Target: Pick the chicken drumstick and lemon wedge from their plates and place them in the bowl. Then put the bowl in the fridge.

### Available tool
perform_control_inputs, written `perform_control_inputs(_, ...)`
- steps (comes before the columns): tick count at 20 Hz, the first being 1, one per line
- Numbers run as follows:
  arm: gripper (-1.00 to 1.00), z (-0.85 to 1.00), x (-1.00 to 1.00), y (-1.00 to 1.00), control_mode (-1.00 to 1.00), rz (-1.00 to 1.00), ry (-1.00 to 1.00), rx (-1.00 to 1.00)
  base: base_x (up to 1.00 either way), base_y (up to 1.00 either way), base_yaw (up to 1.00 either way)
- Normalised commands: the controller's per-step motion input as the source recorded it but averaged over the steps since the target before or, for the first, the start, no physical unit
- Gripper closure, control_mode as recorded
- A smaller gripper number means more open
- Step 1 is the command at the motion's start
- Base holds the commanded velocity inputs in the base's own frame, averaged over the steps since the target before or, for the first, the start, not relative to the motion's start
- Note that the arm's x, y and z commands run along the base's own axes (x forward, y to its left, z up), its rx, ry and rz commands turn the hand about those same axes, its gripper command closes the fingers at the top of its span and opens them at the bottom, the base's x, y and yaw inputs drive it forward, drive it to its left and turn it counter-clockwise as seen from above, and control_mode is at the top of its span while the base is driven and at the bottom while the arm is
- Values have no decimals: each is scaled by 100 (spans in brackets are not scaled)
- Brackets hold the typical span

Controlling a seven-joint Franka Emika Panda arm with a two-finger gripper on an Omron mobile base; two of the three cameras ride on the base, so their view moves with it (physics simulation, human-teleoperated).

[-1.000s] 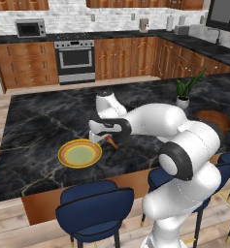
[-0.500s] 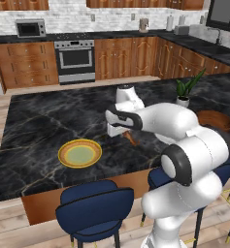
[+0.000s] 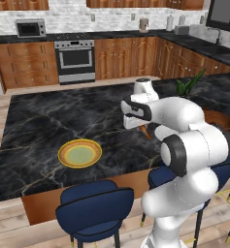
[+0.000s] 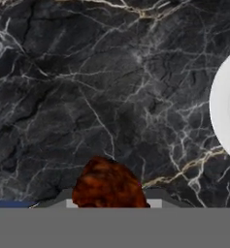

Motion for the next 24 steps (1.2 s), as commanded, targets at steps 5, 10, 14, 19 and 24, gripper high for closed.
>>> perform_control_inputs(5, 100, 0, 21, -72, -100, -6, 0, 0, 0, 0, 0)
perform_control_inputs(10, 100, 0, 22, -74, -100, -3, 0, 0, 0, 0, 0)
perform_control_inputs(14, 100, 1, 23, -78, -100, 0, 0, 0, 0, 0, 0)
perform_control_inputs(19, 100, 8, 12, -80, -100, 0, -2, 0, 0, 0, 0)
perform_control_inputs(24, 100, 6, 9, -76, -100, 0, -5, 0, 0, 0, 0)
